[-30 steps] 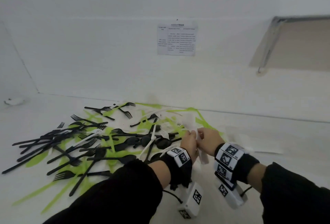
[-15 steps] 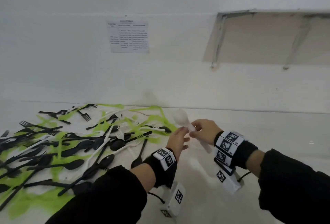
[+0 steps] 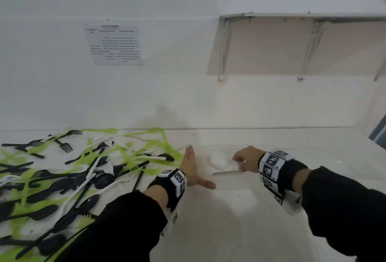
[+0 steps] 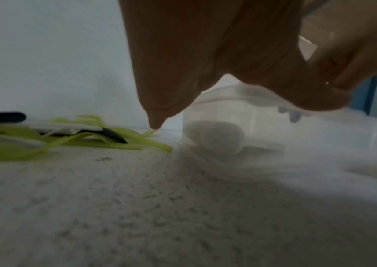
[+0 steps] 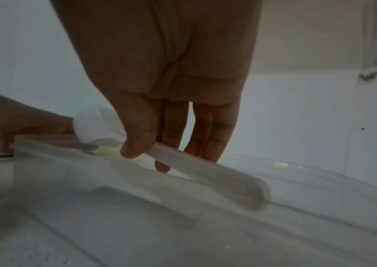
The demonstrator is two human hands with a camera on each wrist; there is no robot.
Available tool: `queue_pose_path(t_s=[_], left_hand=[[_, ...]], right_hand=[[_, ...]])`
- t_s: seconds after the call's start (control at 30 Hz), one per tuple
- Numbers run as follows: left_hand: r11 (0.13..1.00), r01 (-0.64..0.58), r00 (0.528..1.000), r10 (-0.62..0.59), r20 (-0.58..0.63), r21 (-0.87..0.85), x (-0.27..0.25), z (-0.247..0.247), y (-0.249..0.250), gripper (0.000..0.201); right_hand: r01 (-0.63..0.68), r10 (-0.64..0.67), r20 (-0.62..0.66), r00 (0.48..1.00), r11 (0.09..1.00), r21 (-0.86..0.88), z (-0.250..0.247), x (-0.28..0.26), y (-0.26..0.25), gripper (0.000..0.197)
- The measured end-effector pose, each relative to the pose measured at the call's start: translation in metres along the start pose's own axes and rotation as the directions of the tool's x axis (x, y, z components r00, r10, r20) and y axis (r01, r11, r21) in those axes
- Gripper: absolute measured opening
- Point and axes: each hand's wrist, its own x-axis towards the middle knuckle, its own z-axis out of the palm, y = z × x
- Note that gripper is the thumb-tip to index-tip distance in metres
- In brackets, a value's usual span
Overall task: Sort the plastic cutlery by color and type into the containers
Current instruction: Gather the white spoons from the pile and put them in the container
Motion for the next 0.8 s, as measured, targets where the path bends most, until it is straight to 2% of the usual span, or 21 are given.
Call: queue_pose_path(t_s=[0.1,0.27,0.47,0.6,0.73,0.8], left_hand=[[1.0,0.026,0.999,-0.026,0.045,0.01,0.004,-0.004,-0.001,0.144],[0.98,0.035,0.992,-0.011,0.122,-0.195,0.007,-0.002,-0.002,0.135],[0.962,0.018,0.992,0.016,0.123,-0.274,0.009,0.002,-0.01,0.13],[0.951,0.027,0.991,0.014,0.13,-0.309,0.009,0.004,-0.012,0.131],[0.951,0.037,0.993,0.001,0.122,-0.307,0.009,0.004,-0.013,0.132],[0.955,0.036,0.993,0.0,0.121,-0.295,0.008,0.004,-0.014,0.132]], right_hand=[[0.075,-0.071,0.051,0.996,0.993,-0.085,0.002,0.01,-0.008,0.042],[0.192,-0.173,0.128,0.977,0.969,-0.155,0.006,0.027,-0.02,0.038],[0.31,-0.262,0.21,0.942,0.919,-0.242,0.005,0.04,-0.026,0.037],[0.284,-0.235,0.203,0.951,0.923,-0.259,0.006,0.051,-0.034,0.04],[0.22,-0.208,0.085,0.974,0.962,-0.161,0.012,0.057,-0.033,0.051],[0.218,-0.211,0.067,0.975,0.967,-0.131,0.013,0.059,-0.029,0.053]])
